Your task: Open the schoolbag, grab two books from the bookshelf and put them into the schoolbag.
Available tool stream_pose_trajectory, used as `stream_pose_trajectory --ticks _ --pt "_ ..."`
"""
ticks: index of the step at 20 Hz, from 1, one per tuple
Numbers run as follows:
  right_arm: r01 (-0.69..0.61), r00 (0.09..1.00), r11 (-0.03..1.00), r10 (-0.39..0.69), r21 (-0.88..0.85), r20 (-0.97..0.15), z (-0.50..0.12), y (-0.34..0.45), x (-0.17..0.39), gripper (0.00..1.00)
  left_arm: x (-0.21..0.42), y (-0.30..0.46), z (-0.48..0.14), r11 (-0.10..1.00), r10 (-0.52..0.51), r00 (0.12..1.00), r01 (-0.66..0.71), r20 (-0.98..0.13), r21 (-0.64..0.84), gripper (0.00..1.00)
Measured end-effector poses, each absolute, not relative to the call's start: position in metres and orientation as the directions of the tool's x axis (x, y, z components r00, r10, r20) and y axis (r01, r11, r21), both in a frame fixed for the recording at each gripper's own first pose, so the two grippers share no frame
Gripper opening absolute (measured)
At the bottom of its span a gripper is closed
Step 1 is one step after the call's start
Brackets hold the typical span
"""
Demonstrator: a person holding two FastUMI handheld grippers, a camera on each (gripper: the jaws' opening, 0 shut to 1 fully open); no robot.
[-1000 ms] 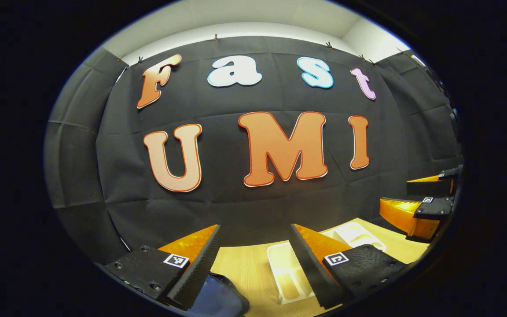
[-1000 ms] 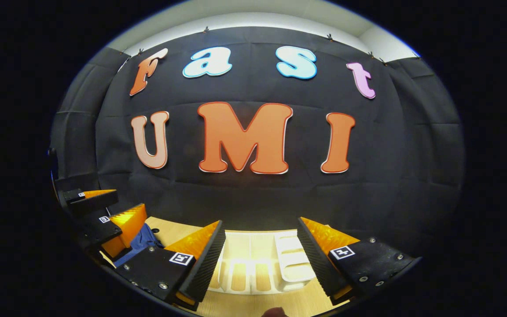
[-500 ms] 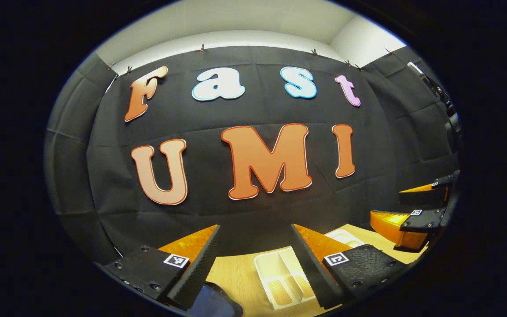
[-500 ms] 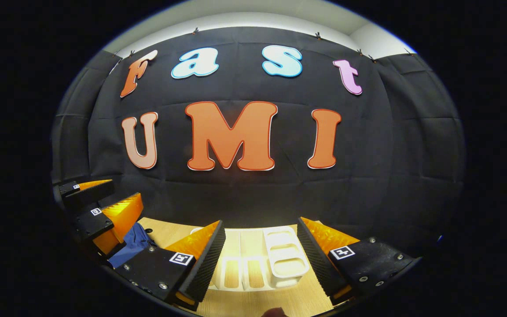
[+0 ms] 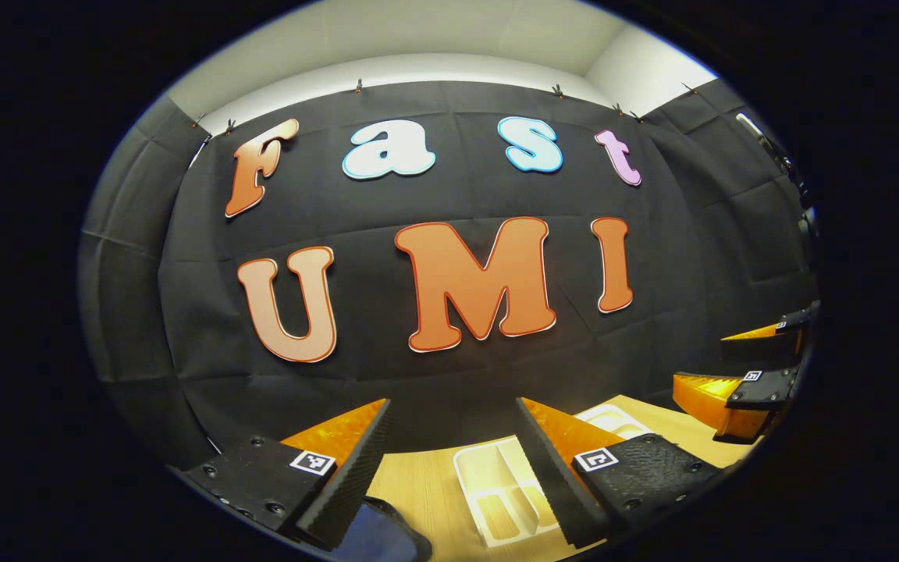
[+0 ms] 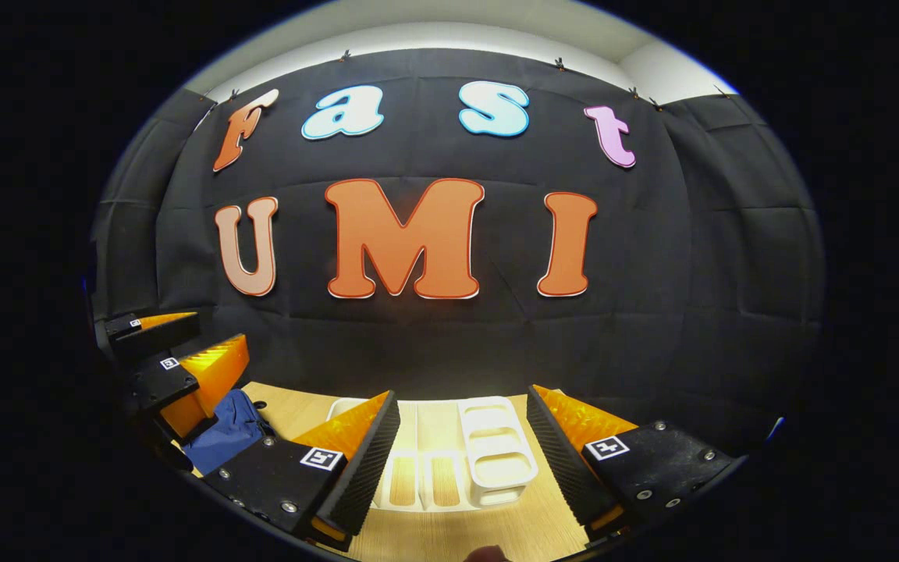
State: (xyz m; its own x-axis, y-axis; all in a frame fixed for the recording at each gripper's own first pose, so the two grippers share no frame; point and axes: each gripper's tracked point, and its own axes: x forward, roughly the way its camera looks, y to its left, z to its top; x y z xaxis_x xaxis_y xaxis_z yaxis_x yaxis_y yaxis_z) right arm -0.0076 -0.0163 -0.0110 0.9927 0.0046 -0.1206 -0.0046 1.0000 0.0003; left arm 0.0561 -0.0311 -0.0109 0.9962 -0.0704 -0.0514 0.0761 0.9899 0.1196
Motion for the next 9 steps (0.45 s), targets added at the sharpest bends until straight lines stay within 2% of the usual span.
stream_pose_trajectory --ticks 1,3,8,9 --pt "-0.005 0.993 1.000 0.005 0.000 -0.119 -0.0108 -0.0179 -0.0075 0.97 0.0548 -0.0320 -0.0122 0.990 -0.068 0.996 0.075 -0.057 0.121 0.99" --pt "-0.004 0.993 1.000 0.005 0.008 -0.118 -0.0101 -0.0191 -0.0066 0.97 0.0534 -0.0312 -0.0104 0.989 -0.062 0.996 0.069 -0.059 0.129 0.95" --pt "-0.011 0.993 1.000 0.013 0.016 -0.116 -0.0159 -0.0217 -0.0009 0.97 0.0487 -0.0283 -0.0115 0.988 -0.050 0.997 0.059 -0.064 0.143 0.95" --pt "-0.010 0.993 1.000 0.012 0.015 -0.117 -0.0168 -0.0210 -0.0008 0.97 0.0483 -0.0283 -0.0133 0.988 -0.051 0.996 0.061 -0.070 0.145 0.99"
